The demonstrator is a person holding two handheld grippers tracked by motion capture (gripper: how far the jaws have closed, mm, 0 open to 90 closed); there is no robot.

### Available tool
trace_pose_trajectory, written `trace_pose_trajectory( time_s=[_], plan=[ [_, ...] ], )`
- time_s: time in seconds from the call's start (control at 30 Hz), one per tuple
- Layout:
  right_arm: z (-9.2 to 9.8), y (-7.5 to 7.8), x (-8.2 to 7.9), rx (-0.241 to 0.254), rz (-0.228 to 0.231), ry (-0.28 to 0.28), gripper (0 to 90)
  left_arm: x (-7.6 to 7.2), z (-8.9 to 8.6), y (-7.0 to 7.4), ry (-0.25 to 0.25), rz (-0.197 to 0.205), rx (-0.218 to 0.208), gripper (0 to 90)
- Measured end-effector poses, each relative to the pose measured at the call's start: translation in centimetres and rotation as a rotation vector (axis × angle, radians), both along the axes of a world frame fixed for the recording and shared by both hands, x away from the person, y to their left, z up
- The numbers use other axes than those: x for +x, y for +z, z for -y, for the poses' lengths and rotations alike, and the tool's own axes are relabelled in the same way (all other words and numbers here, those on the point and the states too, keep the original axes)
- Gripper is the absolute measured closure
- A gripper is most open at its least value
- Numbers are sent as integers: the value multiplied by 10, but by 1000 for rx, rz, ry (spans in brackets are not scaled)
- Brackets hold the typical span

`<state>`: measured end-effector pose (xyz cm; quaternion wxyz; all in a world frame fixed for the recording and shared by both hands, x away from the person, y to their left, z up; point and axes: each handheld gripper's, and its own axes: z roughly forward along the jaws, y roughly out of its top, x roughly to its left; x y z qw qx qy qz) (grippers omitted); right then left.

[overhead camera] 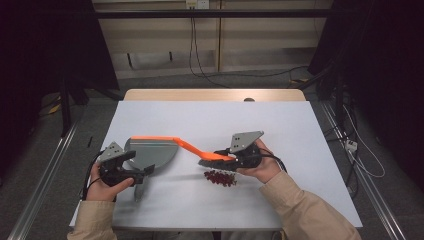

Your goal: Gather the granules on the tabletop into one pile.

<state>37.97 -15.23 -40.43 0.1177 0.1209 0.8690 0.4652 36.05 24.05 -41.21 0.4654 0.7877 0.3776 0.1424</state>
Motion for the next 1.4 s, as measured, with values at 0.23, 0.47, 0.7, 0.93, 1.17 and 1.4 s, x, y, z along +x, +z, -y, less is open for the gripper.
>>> trace_pose_trajectory(
  time_s=[0.23,0.47,0.7,0.93,1.17,1.4],
  plan=[
    [8,0,3,27,-68,-153,716,0,1,-1,-4,2,-6,73],
    [23,-4,-9,71,-117,-436,716,-1,2,2,-11,8,-4,73],
    [30,-5,-24,53,-104,-615,716,-1,3,3,-17,12,-12,72],
    [38,-6,-37,75,-123,-747,716,-2,3,5,-21,15,-29,72],
    [43,-5,-46,85,-143,-836,716,-4,5,6,-37,21,-52,72],
    [44,-6,-57,89,-110,-939,716,-4,5,8,-39,23,-57,72]
  ],
)
